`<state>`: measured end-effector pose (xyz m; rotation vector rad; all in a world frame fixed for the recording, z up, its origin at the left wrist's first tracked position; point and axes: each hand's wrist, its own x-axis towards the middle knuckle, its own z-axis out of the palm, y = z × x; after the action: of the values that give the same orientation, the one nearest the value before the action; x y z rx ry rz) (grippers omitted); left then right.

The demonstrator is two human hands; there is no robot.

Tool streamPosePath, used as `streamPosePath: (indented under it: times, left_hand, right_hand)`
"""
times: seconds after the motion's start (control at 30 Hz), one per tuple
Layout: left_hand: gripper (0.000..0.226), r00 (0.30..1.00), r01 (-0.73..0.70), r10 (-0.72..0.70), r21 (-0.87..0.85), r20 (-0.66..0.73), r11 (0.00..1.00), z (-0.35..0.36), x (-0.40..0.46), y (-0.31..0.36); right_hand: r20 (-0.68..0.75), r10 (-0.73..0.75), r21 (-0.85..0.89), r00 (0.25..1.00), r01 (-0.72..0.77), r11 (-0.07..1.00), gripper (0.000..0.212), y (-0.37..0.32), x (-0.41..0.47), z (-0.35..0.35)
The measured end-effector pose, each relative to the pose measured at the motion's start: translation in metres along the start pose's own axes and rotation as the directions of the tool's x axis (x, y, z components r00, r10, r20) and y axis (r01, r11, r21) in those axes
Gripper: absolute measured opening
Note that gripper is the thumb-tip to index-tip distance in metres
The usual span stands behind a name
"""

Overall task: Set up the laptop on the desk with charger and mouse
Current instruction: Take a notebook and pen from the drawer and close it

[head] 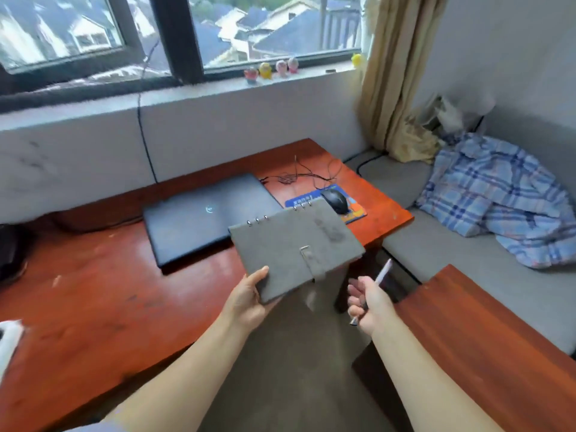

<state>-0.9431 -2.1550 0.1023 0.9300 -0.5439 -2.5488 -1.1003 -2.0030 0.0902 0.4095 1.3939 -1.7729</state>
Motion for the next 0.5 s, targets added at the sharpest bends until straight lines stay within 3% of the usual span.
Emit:
streamPosePath:
  times: [0.07,0.17,0.4,0.5]
  left_hand:
    - [0.02,0.999,-0.034,0.032,-0.095,-0.021,0.995,-0.016,-0.014,0.022]
    - [0.021,0.998,-0.055,0.056,-0.135,0.004,0.989,-0.051,-0.037,0.057]
    - [0.03,0.996,-0.084,0.084,0.005,0.01,0.996,-0.184,-0.085,0.152]
    - [0.029,0.972,-0.133,0.142,0.061,-0.186,0.989,-0.235,-0.096,0.198]
  right_hand:
    - [0.145,-0.122,-0.097,0.982,0.137,0.986,0.017,0.021,-0.006,0.049]
    - [0.338,-0.208,-0.19,0.918,0.283,0.94,0.021,0.059,-0.018,0.128]
    - [0.47,-0.092,-0.337,0.878,0.275,0.901,0.01,0.145,-0.026,0.255]
    - [0.508,0.001,-0.448,0.861,0.263,0.855,0.011,0.163,-0.022,0.281]
